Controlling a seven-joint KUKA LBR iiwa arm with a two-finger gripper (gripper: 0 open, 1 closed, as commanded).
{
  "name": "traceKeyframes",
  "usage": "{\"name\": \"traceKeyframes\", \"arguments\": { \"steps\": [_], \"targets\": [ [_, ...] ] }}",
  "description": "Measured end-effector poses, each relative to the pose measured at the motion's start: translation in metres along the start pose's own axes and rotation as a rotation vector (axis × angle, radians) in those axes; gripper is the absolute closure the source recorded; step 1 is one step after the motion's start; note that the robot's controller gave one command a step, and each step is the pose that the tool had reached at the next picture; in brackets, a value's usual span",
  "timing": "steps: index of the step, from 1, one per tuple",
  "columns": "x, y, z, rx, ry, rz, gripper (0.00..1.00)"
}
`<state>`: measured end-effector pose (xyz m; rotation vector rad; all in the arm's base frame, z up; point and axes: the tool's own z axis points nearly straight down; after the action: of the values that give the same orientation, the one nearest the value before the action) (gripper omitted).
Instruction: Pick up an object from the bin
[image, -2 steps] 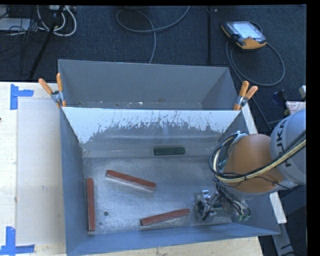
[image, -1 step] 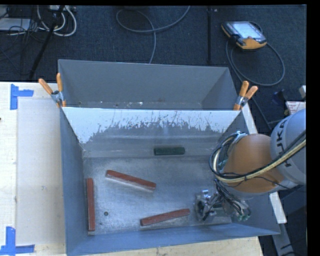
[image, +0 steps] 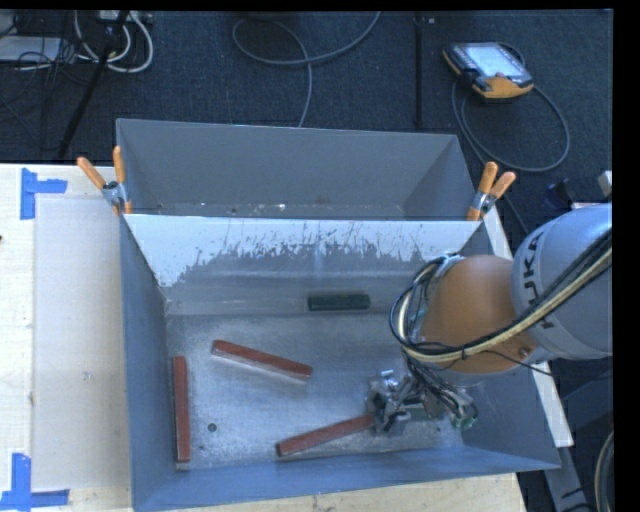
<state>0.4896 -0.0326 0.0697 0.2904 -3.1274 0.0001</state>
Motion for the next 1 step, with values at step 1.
{"name": "traceKeyframes", "arguments": {
  "steps": [1],
  "targets": [
    [0.0070, 0.0075, 0.0003, -0.002, 0.001, -0.074, 1.00]
  ]
}}
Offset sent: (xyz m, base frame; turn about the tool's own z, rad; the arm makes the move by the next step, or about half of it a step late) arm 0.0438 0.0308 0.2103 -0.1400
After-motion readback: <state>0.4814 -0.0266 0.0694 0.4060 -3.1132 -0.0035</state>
